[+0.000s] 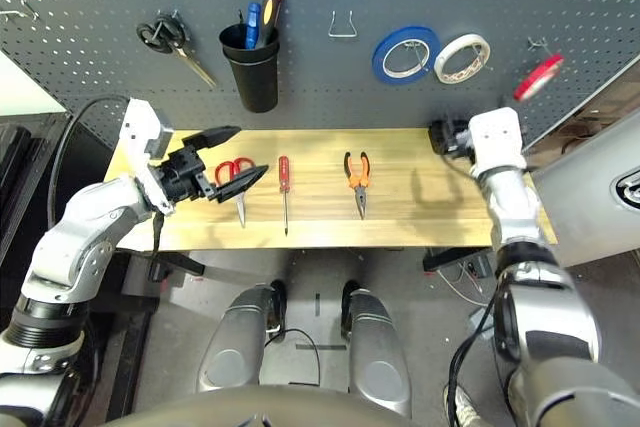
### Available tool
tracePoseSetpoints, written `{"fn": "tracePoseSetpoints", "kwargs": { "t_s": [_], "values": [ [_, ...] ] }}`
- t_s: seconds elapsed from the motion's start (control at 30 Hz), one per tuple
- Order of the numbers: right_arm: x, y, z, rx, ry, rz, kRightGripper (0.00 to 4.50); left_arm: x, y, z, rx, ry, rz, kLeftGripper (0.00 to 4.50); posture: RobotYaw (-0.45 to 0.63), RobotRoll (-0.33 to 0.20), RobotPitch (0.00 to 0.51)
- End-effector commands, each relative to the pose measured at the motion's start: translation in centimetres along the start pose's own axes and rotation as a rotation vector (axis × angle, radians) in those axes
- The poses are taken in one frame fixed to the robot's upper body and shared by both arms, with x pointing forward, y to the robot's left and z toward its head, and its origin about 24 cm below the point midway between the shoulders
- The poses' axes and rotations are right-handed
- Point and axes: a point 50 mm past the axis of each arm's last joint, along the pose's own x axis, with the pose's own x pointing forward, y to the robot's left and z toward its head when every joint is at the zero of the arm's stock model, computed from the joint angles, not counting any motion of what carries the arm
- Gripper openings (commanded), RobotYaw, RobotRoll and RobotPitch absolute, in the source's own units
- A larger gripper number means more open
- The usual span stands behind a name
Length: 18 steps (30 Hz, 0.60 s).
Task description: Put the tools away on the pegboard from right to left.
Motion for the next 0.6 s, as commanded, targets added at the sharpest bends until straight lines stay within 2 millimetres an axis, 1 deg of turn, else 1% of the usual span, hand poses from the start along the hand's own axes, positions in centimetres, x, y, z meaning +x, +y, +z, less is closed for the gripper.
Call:
{"fn": "tracePoseSetpoints", "kwargs": {
  "t_s": [0.03,0.13,0.23,0.37,0.5,0.6],
  "values": [
    [-0.3,1.8,-1.1,0.085,0.117,0.068,4.44,0.3,-0.2,-0.9,0.003,0.073,-0.019,4.5,0.2,0.0,0.243],
    [-0.3,4.1,-1.7,0.199,0.248,0.097,4.44,0.4,-0.2,-1.5,0.018,0.136,-0.022,4.5,0.21,0.0,0.245],
    [-0.1,5.5,-1.7,0.283,0.346,0.102,4.44,0.4,-0.2,-1.8,0.031,0.174,-0.021,4.5,0.22,0.0,0.248],
    [0.6,7.5,-0.9,0.39,0.478,0.129,4.44,0.0,-0.3,-2.7,0.063,0.256,-0.024,4.5,0.22,0.0,0.249],
    [1.6,9.0,0.0,0.446,0.571,0.143,4.44,-0.2,-0.2,-3.5,0.092,0.334,-0.02,4.5,0.23,0.0,0.258],
    [2.6,10.1,0.7,0.471,0.638,0.154,4.44,0.0,0.0,-3.7,0.098,0.355,-0.007,4.5,0.24,0.0,0.26]
  ]
}}
